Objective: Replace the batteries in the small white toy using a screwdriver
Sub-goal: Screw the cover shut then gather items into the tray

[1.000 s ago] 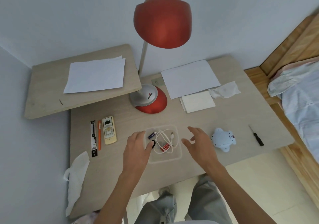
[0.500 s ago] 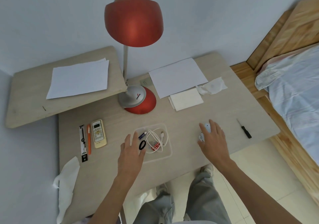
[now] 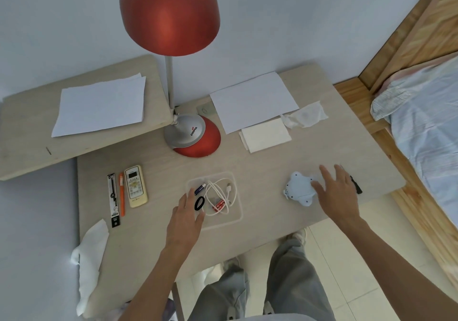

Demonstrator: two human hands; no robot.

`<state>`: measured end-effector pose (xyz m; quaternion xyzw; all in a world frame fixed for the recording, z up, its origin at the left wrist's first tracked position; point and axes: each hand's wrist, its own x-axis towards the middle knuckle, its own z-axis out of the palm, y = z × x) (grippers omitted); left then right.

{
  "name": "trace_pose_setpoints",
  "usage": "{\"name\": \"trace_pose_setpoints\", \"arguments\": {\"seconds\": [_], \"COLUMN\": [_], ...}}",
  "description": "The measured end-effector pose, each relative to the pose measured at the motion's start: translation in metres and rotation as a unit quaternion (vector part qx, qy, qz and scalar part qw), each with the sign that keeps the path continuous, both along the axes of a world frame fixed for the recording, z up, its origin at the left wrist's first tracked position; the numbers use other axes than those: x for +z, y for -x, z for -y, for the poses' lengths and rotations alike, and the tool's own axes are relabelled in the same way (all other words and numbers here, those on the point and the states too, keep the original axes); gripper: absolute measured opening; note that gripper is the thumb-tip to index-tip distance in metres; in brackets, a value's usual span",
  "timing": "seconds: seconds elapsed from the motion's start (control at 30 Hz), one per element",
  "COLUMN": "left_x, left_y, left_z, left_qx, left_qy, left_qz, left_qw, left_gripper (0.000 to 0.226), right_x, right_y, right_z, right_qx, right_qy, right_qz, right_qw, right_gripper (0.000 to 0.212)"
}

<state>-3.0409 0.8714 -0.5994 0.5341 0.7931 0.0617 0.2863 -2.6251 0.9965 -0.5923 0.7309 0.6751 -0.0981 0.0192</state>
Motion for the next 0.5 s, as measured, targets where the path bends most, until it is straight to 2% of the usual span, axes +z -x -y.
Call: {"name": "trace_pose_setpoints", "arguments": {"seconds": [0.27,0.5], "left_x": [-0.007,-0.011], "left_y": [-0.003,-0.008], "left_z": [0.001,0.001], "left_qx": [0.005,0.044], "left_qy": [0.001,-0.008], "left_qz": [-0.022,-0.004], "left_qw": [1.000,0.999], "left_gripper": [0.075,0.071], "right_x": [-0.030,-0.039], "right_y": [-0.072,-0.088], "right_z": [-0.019,-0.021], "right_qx": [-0.046,-0.034], "right_qy": [0.044,0.059], "right_qz": [0.049,0.059], "right_qw": [0.997,0.996], "right_gripper": [0.048,0.035]}}
